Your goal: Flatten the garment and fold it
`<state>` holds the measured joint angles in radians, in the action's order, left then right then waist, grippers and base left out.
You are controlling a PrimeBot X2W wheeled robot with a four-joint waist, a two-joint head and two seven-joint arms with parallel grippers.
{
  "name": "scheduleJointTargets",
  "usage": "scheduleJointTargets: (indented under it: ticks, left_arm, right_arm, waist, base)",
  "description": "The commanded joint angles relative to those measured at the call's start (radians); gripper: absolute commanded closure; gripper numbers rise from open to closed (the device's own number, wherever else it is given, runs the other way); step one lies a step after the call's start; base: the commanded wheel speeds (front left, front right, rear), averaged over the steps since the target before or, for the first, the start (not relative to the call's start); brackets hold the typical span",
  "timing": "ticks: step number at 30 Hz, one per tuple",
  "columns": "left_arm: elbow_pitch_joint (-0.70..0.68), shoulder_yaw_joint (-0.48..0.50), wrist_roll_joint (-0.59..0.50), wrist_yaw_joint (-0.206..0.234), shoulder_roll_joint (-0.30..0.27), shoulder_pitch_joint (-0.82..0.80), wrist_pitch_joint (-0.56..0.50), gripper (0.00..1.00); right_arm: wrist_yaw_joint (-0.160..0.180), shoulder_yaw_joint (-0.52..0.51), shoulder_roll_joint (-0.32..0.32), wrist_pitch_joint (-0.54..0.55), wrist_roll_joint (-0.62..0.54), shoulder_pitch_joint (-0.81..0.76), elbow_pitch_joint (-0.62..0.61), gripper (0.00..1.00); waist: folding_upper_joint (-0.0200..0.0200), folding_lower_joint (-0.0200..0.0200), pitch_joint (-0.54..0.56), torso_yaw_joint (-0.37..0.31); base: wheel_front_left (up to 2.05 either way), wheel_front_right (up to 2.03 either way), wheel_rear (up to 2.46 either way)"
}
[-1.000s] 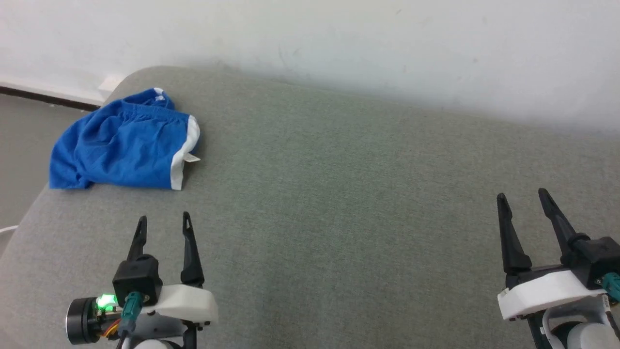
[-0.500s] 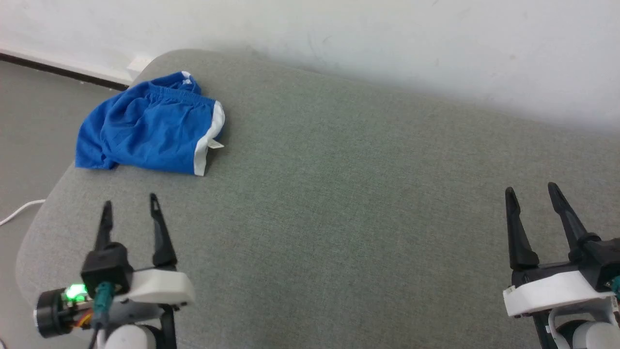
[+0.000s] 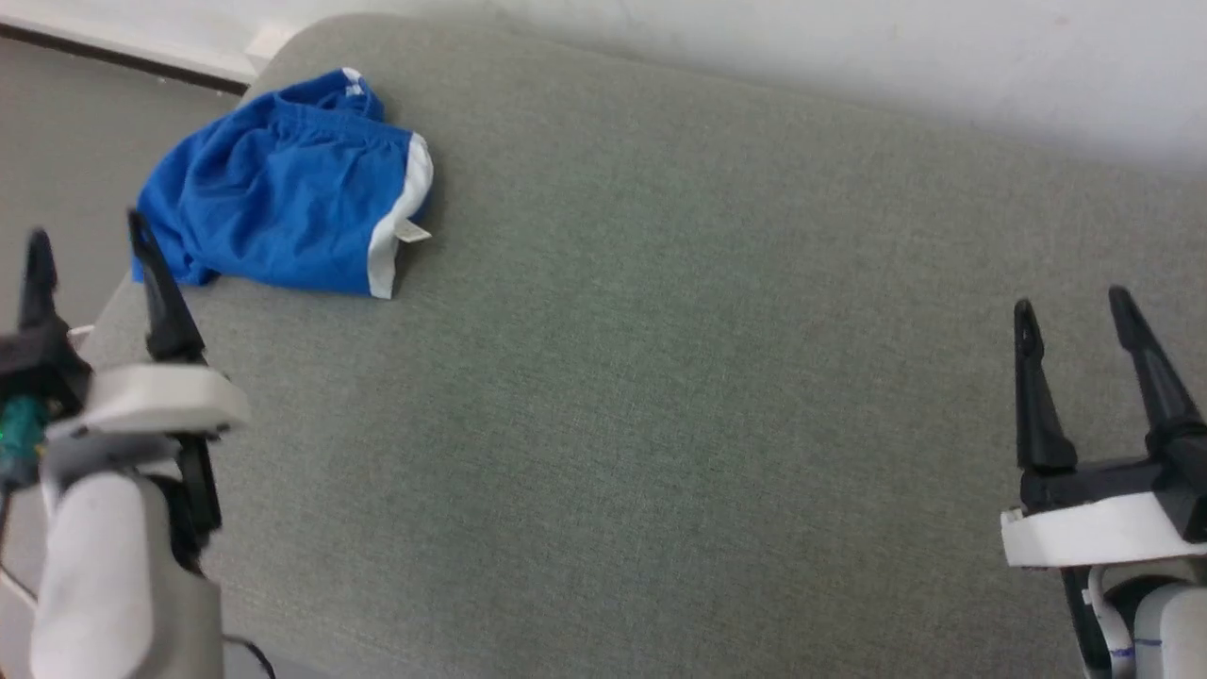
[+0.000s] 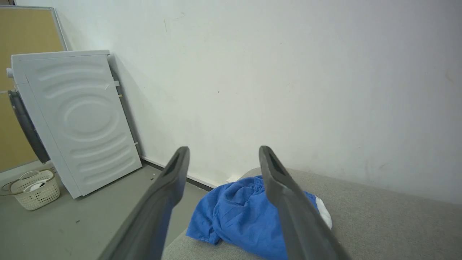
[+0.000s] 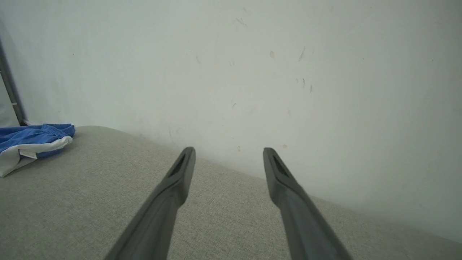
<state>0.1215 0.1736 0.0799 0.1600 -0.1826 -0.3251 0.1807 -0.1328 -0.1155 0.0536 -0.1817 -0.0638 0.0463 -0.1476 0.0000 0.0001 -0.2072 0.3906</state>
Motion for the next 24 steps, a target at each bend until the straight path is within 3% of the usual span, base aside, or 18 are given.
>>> scheduleJointTargets:
  ticks: [1, 5, 10, 15, 19, 24]
  left_arm:
    - [0.028, 0.015, 0.011, -0.02, -0.024, -0.067, 0.013, 0.0]
    - [0.104, 0.023, 0.022, -0.053, -0.058, -0.165, 0.019, 0.0]
    - [0.268, 0.016, 0.067, -0.155, -0.138, -0.337, 0.005, 0.0]
    - [0.435, -0.009, 0.147, -0.253, -0.214, -0.52, -0.133, 0.0]
    - [0.537, -0.091, 0.191, -0.272, -0.277, -0.631, -0.278, 0.0]
    - [0.597, -0.246, 0.335, -0.279, -0.373, -0.722, -0.483, 0.0]
  right_arm:
    - [0.002, -0.003, -0.002, -0.012, -0.019, 0.028, -0.02, 0.0]
    - [0.002, -0.003, -0.002, -0.018, -0.044, 0.056, -0.046, 0.0]
    - [0.002, 0.0, -0.002, -0.029, -0.08, 0.102, -0.098, 0.0]
    - [0.002, -0.003, -0.003, -0.039, -0.11, 0.138, -0.153, 0.0]
    - [0.002, 0.003, -0.001, -0.048, -0.128, 0.162, -0.192, 0.0]
    - [0.002, 0.018, 0.002, -0.058, -0.143, 0.199, -0.239, 0.0]
  waist:
    - [0.0, -0.0001, -0.087, -0.01]
    - [0.0, -0.0001, -0.142, -0.016]
    - [0.0, -0.0001, -0.229, -0.036]
    - [0.0, -0.0001, -0.304, -0.05]
    - [0.0, -0.0001, -0.358, -0.065]
    - [0.0, -0.0001, -0.433, -0.089]
  base:
    - [0.0, 0.0, 0.0]
    - [0.0, 0.0, 0.0]
    - [0.0, 0.0, 0.0]
    - [0.0, 0.0, 0.0]
    - [0.0, 0.0, 0.0]
    - [0.0, 0.0, 0.0]
